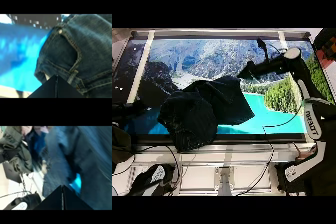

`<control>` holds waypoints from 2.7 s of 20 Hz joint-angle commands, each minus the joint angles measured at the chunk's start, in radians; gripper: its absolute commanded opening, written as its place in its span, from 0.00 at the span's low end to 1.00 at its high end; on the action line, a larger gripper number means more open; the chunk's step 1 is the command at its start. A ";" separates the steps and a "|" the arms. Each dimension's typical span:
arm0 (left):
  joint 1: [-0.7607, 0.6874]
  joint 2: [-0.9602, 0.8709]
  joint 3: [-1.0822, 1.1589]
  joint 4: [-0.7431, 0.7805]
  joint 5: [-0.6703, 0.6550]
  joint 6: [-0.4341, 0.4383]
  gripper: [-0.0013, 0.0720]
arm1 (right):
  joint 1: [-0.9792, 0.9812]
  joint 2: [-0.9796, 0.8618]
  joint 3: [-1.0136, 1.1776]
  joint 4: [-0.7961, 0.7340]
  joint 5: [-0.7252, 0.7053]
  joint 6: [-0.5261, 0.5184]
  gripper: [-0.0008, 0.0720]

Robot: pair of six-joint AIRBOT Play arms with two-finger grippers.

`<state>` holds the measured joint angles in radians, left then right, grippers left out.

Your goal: Fold the clothes and pants, and hang the long-sleeved shirts on hangers.

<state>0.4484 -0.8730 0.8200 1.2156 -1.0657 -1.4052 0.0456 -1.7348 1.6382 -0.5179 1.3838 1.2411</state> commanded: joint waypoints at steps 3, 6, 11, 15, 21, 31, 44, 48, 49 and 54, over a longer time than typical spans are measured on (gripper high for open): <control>0.057 -0.063 -0.058 -0.089 0.010 0.007 0.31 | -0.106 0.175 -0.453 0.117 -0.088 -0.134 0.04; 0.056 -0.166 -0.058 -0.110 0.007 -0.023 0.94 | -0.112 0.229 -0.558 0.075 -0.082 -0.132 0.05; 0.056 -0.321 -0.058 -0.113 0.024 -0.015 0.88 | -0.112 0.229 -0.557 0.057 -0.061 -0.090 0.86; 0.056 -0.386 -0.058 -0.114 0.072 -0.015 0.88 | -0.112 0.229 -0.557 0.056 -0.036 -0.090 0.89; 0.027 -0.416 -0.058 -0.132 0.087 -0.015 0.67 | -0.112 0.229 -0.557 0.057 -0.031 -0.082 0.89; -0.017 -0.412 0.005 -0.266 0.144 0.053 0.06 | -0.113 0.229 -0.557 -0.014 -0.028 -0.100 0.04; -0.054 -0.418 0.476 0.155 0.139 -0.138 0.05 | -0.114 0.329 -0.875 0.099 -0.288 -0.137 0.04; -0.094 -0.445 0.476 0.169 0.161 -0.136 0.06 | -0.114 0.478 -1.099 0.103 -0.394 -0.048 0.04; -0.101 -0.445 0.476 0.170 0.166 -0.136 0.06 | -0.113 0.495 -1.133 0.072 -0.407 0.011 0.07; -0.121 -0.444 0.476 0.171 0.164 -0.135 0.06 | -0.113 0.496 -1.156 0.053 -0.494 0.085 0.64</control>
<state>0.3405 -1.3151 1.2938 1.3800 -0.9043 -1.5387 -0.0689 -1.2541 0.5129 -0.4595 0.9653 1.2774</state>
